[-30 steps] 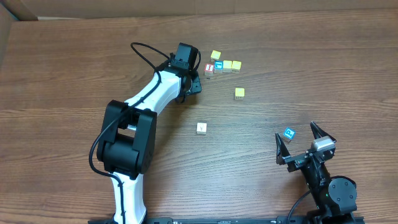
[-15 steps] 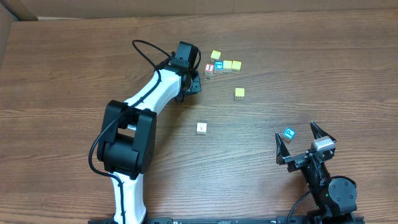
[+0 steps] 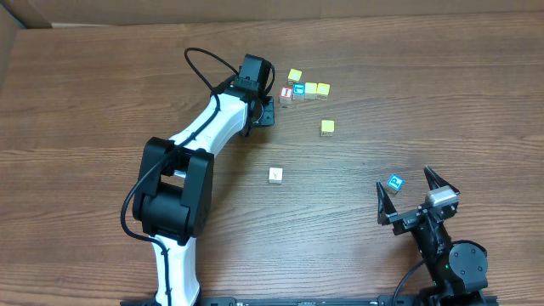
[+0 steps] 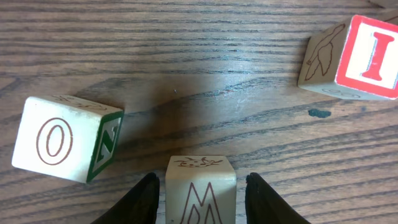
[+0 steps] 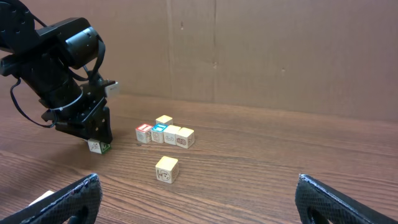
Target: Flip 5 blocks
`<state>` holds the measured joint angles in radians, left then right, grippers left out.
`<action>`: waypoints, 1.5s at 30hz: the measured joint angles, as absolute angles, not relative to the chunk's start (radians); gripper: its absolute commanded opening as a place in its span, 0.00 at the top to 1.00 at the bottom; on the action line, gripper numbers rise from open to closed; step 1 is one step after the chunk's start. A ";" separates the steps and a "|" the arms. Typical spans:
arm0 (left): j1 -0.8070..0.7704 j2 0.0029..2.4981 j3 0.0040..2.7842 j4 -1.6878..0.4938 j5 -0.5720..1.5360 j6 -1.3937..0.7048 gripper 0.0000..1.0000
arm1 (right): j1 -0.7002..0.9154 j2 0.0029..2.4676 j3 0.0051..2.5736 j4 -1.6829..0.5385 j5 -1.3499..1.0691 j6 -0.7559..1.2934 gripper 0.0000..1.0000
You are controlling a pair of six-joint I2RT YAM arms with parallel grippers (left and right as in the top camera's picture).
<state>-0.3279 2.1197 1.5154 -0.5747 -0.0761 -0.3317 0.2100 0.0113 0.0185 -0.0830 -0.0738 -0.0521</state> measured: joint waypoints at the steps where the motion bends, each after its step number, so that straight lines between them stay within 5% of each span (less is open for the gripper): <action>1: -0.328 2.120 1.515 -0.575 -0.076 -0.328 0.62 | 0.210 0.011 0.019 -0.083 -0.074 -0.052 0.00; 10: -0.328 2.120 1.515 -0.575 -0.081 -0.303 0.71 | 0.210 0.011 0.019 -0.083 -0.074 -0.053 0.00; 21: -0.328 2.120 1.528 -0.645 -0.075 -0.303 0.69 | 0.210 0.011 0.019 -0.083 -0.074 -0.052 0.00; 25: -0.328 2.119 1.541 -0.647 -0.072 -0.299 0.61 | 0.210 0.011 0.019 -0.083 -0.074 -0.052 0.00; 45: -0.328 2.119 1.546 -0.606 -0.076 -0.280 0.69 | 0.210 0.011 0.019 -0.083 -0.074 -0.052 0.00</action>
